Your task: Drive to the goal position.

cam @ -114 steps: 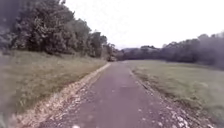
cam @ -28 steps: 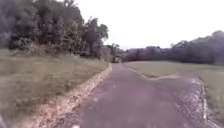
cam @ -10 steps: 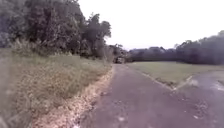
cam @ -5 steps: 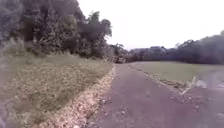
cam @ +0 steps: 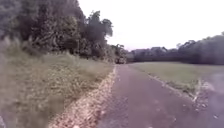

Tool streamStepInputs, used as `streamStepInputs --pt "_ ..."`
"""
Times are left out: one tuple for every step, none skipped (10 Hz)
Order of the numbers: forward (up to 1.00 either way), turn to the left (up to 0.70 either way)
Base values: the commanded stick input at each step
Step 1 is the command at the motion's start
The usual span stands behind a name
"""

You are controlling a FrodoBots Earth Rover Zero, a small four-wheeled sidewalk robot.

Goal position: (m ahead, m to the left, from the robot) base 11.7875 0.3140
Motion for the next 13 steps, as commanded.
streamStepInputs --pt "0.7 0.0" --pt "0.7 0.0" --pt "0.7 0.0" --pt "0.7 0.0" --pt "0.7 0.0" --pt "0.7 0.0" --pt "0.7 0.0" --pt "0.7 0.0" --pt "0.7 0.0" --pt "0.7 0.0" --pt "0.7 0.0" --pt "0.7 0.0" --pt "0.7 0.0"
